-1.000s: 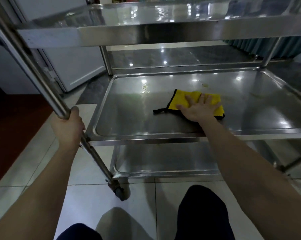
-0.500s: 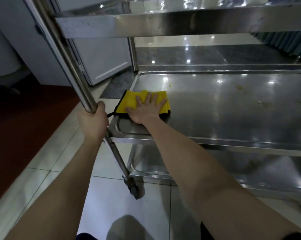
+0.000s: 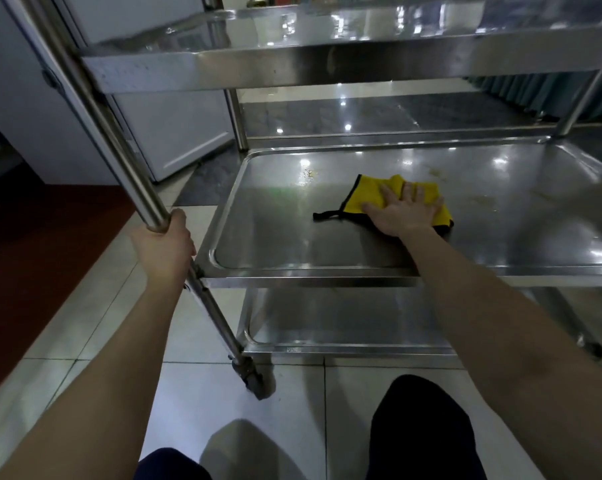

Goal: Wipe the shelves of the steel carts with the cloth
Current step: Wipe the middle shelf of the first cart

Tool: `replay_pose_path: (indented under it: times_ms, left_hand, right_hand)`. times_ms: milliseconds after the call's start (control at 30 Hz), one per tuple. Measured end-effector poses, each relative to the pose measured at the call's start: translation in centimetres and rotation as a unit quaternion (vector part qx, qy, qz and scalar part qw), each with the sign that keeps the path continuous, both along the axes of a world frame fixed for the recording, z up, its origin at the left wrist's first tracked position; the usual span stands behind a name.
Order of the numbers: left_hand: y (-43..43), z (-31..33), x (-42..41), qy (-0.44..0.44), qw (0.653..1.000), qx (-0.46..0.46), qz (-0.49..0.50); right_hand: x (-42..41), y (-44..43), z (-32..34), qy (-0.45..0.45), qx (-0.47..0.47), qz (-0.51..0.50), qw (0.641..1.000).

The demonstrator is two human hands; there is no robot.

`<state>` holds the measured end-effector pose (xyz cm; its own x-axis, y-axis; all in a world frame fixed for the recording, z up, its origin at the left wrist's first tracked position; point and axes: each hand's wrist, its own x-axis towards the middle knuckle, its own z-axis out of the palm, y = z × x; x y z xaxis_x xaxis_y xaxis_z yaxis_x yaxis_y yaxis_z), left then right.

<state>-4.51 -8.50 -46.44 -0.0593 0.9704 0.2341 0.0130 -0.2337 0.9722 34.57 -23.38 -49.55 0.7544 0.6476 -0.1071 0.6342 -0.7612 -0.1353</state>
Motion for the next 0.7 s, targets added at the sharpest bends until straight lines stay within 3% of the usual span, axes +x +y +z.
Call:
replay_pose_path:
  times_ms: [133, 333, 467, 700]
  left_hand:
    - [0.1, -0.2, 0.1, 0.0, 1.0, -0.001, 0.012]
    - [0.1, -0.2, 0.2, -0.001, 1.0, 0.017, 0.017]
    - [0.3, 0.0, -0.1, 0.017, 1.0, 0.0, 0.02]
    - [-0.1, 0.4, -0.7, 0.035, 0.999, -0.011, -0.018]
  right_hand:
    - [-3.7, 3.9, 0.2, -0.008, -0.002, -0.01, 1.0]
    - [-18.0, 13.3, 0.1, -0.013, -0.002, 0.154, 0.988]
    - [-25.9, 13.3, -1.2, -0.019, 0.014, 0.218, 0.976]
    - [-22.2, 7.0, -0.5, 0.024, 0.015, 0.244, 0.969]
